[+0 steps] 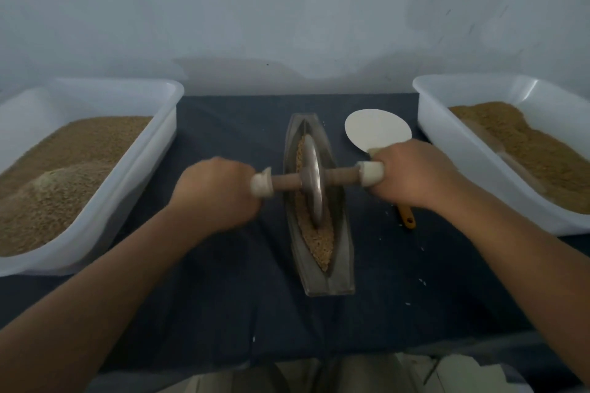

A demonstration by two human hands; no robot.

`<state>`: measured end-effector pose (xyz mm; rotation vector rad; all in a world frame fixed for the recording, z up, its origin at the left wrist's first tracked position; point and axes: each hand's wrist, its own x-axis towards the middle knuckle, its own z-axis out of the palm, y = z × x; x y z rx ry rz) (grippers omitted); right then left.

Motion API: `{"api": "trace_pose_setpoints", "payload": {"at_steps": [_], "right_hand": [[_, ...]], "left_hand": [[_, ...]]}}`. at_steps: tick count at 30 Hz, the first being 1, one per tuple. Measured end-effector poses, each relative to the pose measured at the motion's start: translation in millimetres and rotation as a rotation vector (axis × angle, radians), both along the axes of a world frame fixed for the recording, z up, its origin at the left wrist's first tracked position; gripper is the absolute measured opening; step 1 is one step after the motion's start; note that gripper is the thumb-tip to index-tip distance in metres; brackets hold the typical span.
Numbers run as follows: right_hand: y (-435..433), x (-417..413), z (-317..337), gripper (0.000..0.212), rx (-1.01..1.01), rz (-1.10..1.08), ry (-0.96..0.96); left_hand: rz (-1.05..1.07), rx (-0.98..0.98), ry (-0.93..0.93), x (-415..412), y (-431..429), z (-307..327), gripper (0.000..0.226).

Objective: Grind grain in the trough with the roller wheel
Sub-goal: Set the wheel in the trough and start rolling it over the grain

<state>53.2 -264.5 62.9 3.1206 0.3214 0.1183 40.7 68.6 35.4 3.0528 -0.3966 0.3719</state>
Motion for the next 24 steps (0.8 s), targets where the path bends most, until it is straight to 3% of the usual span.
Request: {"api": "trace_pose_setpoints", "payload": {"at_steps": [5, 11, 15, 21, 24], "right_hand": [[12.4, 45.3, -7.7, 0.029, 0.028, -0.162, 0.014], [-10.3, -23.0, -1.2, 0.033, 0.025, -0.021, 0.132], [-9.6, -24.7, -2.3, 0.034, 0.014, 0.029, 0.042], [16.2, 47.3, -3.8, 0.041, 0.031, -0.055, -0.253], [14.1, 46.9, 4.2, 0.038, 0.020, -0.074, -0.101]], "left_hand": [[0.074, 0.090, -0.005, 64.9, -27.5, 32.2, 0.021], [-0.081, 0.131, -0.094, -7.8, -1.3, 13.0, 0.032], [-0.064, 0.079, -0.111, -9.8, 3.9, 1.5, 0.037], [0.083, 0.042, -0.015, 74.0, -20.3, 21.9, 0.030], [0.064, 0.049, 0.029, 60.5, -21.0, 24.9, 0.029]]}}
